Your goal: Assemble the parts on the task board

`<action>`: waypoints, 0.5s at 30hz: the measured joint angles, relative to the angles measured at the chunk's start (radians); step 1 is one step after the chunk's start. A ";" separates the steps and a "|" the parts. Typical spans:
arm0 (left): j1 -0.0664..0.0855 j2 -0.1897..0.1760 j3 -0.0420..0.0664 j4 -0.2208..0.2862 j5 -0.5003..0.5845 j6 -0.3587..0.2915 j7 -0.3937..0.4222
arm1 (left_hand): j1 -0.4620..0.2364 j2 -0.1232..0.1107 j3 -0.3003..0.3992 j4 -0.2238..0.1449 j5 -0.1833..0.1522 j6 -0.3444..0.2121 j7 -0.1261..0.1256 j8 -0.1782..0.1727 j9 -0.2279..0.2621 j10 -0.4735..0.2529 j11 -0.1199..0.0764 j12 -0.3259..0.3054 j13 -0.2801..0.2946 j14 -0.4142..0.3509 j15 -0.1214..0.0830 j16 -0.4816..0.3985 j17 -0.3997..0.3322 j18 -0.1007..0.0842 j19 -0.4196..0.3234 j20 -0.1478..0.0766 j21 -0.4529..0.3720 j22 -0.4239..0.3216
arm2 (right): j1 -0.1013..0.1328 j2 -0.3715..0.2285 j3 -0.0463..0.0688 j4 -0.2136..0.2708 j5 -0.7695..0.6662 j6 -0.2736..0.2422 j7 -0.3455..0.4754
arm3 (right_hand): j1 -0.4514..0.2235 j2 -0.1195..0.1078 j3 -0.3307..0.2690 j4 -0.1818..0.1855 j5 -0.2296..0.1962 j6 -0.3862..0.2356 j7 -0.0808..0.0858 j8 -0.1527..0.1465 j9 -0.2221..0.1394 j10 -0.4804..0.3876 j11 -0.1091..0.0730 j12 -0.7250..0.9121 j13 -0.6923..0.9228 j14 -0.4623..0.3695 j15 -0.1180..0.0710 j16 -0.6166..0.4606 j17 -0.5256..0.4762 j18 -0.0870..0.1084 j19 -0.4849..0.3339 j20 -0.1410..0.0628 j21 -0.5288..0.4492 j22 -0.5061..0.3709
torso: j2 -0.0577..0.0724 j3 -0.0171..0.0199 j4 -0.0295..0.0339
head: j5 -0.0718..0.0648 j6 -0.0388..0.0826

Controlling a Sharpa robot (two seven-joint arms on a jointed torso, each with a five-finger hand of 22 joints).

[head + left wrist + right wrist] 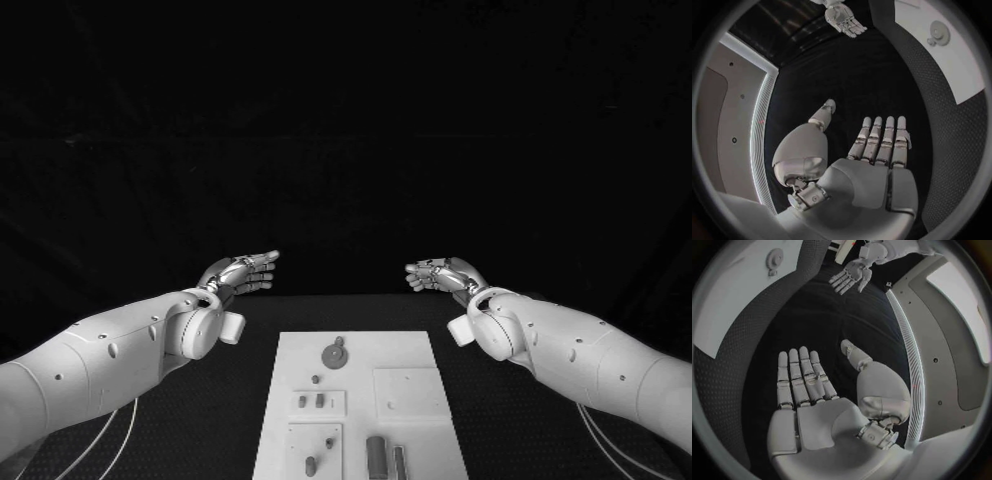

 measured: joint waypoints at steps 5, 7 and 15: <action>-0.001 0.001 0.000 0.000 0.004 0.022 0.013 | -0.056 -0.011 -0.028 0.021 -0.001 -0.033 -0.011 -0.004 -0.004 -0.057 -0.008 -0.004 -0.021 -0.032 -0.006 -0.022 -0.008 0.000 -0.039 0.002 -0.001 -0.038 | -0.017 0.013 0.005 -0.006 0.022 0.012 0.015 | -0.091 0.002 -0.082 0.033 -0.002 -0.081 -0.001 -0.022 -0.035 -0.091 0.009 -0.019 -0.077 -0.074 0.015 -0.054 -0.039 -0.025 -0.100 0.009 -0.050 -0.006 | 0.002 0.0023 0.0034 | 0.002 0.017; -0.002 0.000 0.000 0.001 0.004 0.022 0.012 | -0.231 0.010 -0.110 0.062 -0.015 -0.155 -0.024 -0.044 -0.118 -0.195 -0.027 -0.022 -0.055 -0.125 -0.042 -0.121 -0.071 0.000 -0.143 -0.034 -0.019 -0.223 | -0.018 0.013 0.005 -0.004 0.022 0.011 0.014 | -0.255 0.015 -0.191 0.079 -0.027 -0.235 -0.035 -0.042 -0.175 -0.276 -0.027 -0.035 -0.153 -0.209 -0.018 -0.126 -0.142 -0.059 -0.199 -0.033 -0.092 -0.084 | 0.002 0.0025 0.0031 | 0.002 0.017; -0.030 -0.027 0.015 0.090 0.007 -0.015 0.016 | -0.622 0.069 -0.299 0.159 -0.038 -0.436 -0.056 -0.134 -0.388 -0.514 -0.073 -0.054 -0.132 -0.341 -0.131 -0.351 -0.222 0.000 -0.383 -0.122 -0.053 -0.663 | -0.022 -0.021 0.000 0.086 0.039 -0.022 0.014 | -0.640 0.048 -0.449 0.190 -0.083 -0.608 -0.133 -0.083 -0.519 -0.725 -0.117 -0.069 -0.323 -0.541 -0.118 -0.295 -0.389 -0.102 -0.432 -0.149 -0.193 -0.764 | -0.023 0.0041 -0.0105 | 0.014 -0.018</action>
